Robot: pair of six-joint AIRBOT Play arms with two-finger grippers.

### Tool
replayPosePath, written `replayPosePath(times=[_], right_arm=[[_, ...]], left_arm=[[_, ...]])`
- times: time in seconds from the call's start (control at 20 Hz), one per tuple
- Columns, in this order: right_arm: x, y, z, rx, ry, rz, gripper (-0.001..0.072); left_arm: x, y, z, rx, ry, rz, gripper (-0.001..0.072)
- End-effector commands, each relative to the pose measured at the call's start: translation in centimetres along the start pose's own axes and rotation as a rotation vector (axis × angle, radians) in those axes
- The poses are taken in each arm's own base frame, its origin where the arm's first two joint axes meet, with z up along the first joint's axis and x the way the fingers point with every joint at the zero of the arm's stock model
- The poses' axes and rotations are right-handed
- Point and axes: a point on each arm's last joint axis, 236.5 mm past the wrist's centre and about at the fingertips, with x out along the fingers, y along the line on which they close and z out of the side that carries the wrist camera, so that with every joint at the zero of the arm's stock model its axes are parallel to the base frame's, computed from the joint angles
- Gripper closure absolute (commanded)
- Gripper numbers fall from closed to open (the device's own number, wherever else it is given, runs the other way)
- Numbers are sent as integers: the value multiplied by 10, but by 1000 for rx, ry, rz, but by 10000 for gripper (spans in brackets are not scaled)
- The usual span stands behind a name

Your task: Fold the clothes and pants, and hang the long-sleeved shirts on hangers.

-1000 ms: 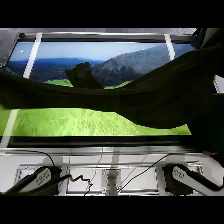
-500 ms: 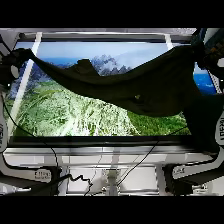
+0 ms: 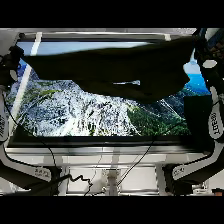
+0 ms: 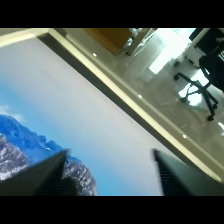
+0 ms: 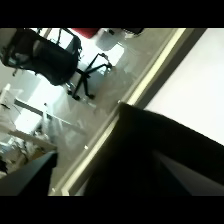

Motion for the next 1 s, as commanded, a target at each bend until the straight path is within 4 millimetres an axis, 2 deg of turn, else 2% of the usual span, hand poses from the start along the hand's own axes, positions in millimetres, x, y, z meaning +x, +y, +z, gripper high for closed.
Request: replayPosePath(times=[0.0, 0.1, 0.2, 0.3, 0.35, 0.4, 0.5, 0.6, 0.8, 0.95], right_arm=[[-1, -2, -26, -83, 102, -6, 19], [-9, 4, -24, -138, 138, 0, 19], [-21, 10, -19, -181, 205, 3, 22], [-34, 7, -14, -200, 269, -6, 23], [-41, 4, -12, -201, 303, -14, 23], [-48, 0, -12, -208, 335, -26, 23], [-59, -7, -16, -210, 397, -42, 24], [-67, -12, -25, -206, 456, -53, 24], [-71, -15, -33, -208, 497, -59, 24], [-71, -15, -33, -209, 495, -59, 24]], left_arm=[[-1, 3, -17, -48, 65, 32, 4], [-12, 12, -32, -46, 170, 99, 5], [-40, 39, -58, -9, 360, 231, 15], [-74, 61, -93, 149, 590, 307, 25], [-91, 58, -118, 231, 725, 283, 26], [-105, 45, -145, 276, 848, 212, 25], [-134, -16, -199, 233, 1054, -45, 25], [-143, -68, -231, 164, 1104, -196, 22], [-126, -103, -288, 165, 1066, -214, 14], [-124, -113, -332, 120, 1089, -180, 15]])
